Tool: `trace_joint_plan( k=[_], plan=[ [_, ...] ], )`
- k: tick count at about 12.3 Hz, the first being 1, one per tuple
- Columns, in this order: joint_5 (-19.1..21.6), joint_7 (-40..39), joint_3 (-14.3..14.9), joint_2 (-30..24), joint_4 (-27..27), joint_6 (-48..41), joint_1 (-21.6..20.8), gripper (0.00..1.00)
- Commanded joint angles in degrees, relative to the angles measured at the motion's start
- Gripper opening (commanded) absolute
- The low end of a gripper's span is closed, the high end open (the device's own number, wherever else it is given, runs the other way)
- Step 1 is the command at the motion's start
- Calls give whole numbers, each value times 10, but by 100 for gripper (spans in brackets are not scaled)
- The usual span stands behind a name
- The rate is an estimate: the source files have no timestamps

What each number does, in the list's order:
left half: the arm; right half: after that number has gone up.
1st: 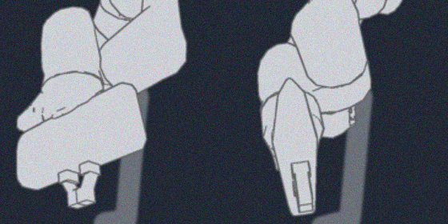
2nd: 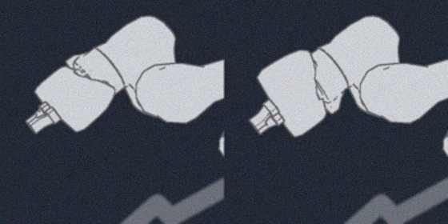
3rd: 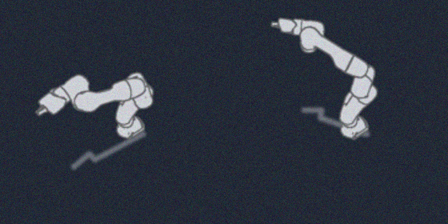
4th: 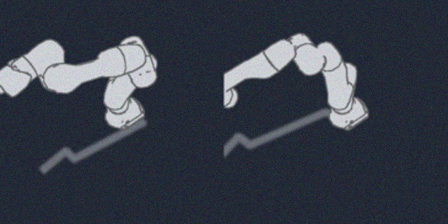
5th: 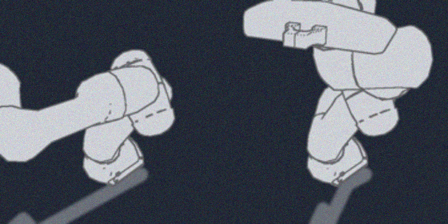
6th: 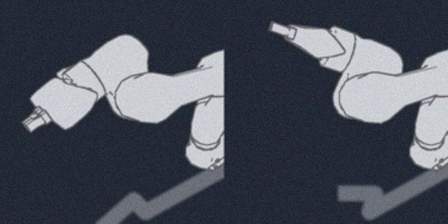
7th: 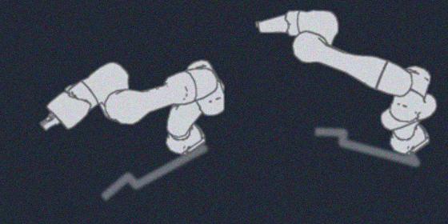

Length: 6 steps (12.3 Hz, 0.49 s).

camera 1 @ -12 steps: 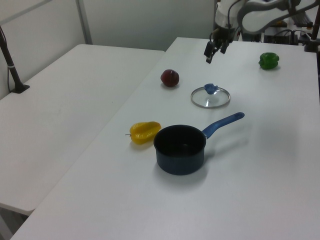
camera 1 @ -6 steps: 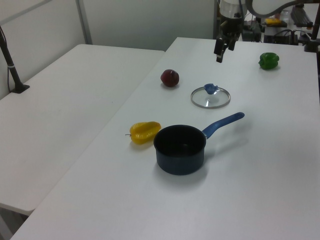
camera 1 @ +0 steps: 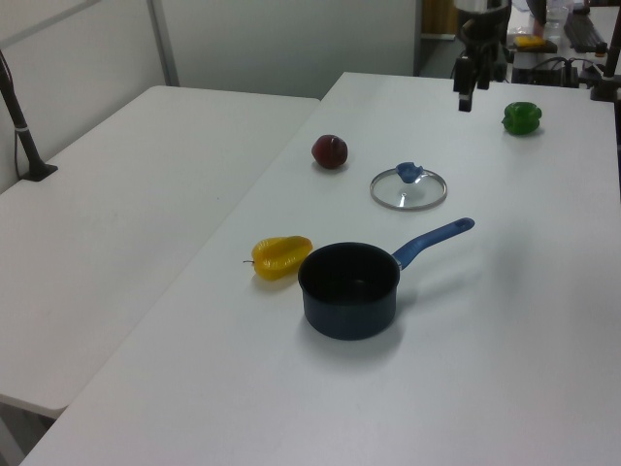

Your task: Open lid

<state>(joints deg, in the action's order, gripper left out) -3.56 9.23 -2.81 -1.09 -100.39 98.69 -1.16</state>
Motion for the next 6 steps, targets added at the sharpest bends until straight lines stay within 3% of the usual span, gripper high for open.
trace_joint_plan(
  k=[1, 6],
  plan=[
    [12, -31, 24, -28, -10, -24, -2, 100],
    [9, -38, 25, -22, 19, -29, 17, 100]
  ],
)
